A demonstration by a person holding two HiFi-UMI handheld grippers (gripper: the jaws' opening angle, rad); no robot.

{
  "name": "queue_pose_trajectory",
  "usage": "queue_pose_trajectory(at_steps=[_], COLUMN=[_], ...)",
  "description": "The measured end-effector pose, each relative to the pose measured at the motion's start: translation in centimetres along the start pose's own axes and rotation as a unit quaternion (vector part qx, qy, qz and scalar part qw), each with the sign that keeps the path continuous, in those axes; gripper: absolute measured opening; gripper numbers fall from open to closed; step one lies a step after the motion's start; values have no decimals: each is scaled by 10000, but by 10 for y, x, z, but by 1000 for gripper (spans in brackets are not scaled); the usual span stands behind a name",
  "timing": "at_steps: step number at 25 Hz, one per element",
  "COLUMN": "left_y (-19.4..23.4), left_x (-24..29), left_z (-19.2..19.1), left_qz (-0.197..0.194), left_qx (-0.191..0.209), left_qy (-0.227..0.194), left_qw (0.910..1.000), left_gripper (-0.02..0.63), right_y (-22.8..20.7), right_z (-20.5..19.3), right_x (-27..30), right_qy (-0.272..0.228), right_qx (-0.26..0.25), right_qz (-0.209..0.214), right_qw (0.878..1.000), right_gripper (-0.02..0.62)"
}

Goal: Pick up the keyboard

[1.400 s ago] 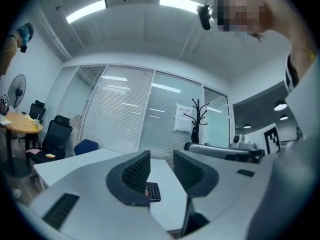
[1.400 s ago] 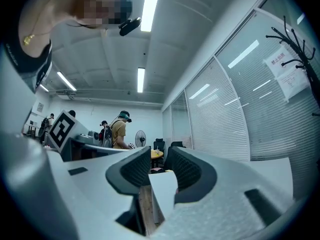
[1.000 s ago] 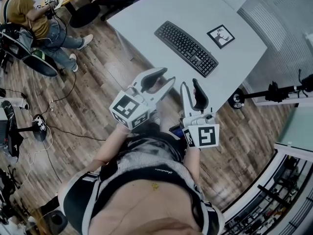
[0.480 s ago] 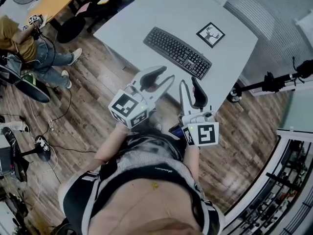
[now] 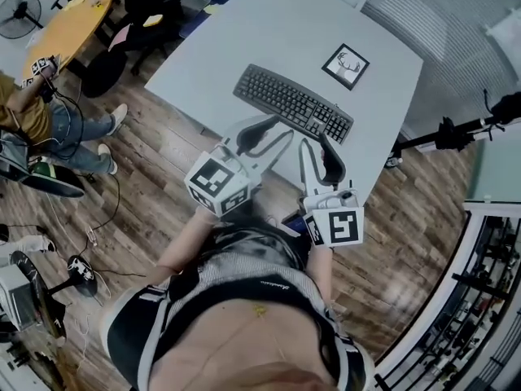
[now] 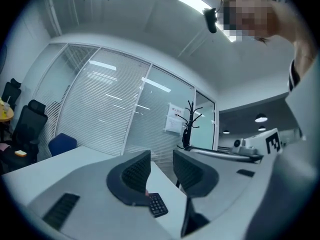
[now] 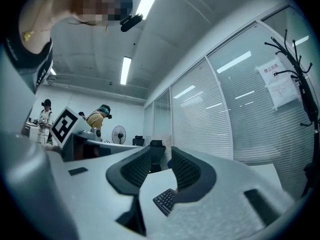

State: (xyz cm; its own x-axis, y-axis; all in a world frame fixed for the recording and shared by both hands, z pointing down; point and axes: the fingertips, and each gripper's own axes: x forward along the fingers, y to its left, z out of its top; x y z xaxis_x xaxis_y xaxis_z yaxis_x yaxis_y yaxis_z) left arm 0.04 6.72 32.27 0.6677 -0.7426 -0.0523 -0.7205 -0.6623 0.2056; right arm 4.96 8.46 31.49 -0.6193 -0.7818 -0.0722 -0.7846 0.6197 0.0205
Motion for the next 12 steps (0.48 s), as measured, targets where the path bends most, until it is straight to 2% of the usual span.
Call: queue_pose_trajectory(at_steps=[12], left_y=[48], left_x=[24], left_z=[-5], left_qz=[-701], left_qx=[29], left_qy=[320], left_qw=[9970], left_gripper=[133], right_y=[-11], right_z=[-12], right_x=[47], right_qy=[109], right_qx=[-49], right_qz=[-703], right_qw=[9975], right_gripper=[126])
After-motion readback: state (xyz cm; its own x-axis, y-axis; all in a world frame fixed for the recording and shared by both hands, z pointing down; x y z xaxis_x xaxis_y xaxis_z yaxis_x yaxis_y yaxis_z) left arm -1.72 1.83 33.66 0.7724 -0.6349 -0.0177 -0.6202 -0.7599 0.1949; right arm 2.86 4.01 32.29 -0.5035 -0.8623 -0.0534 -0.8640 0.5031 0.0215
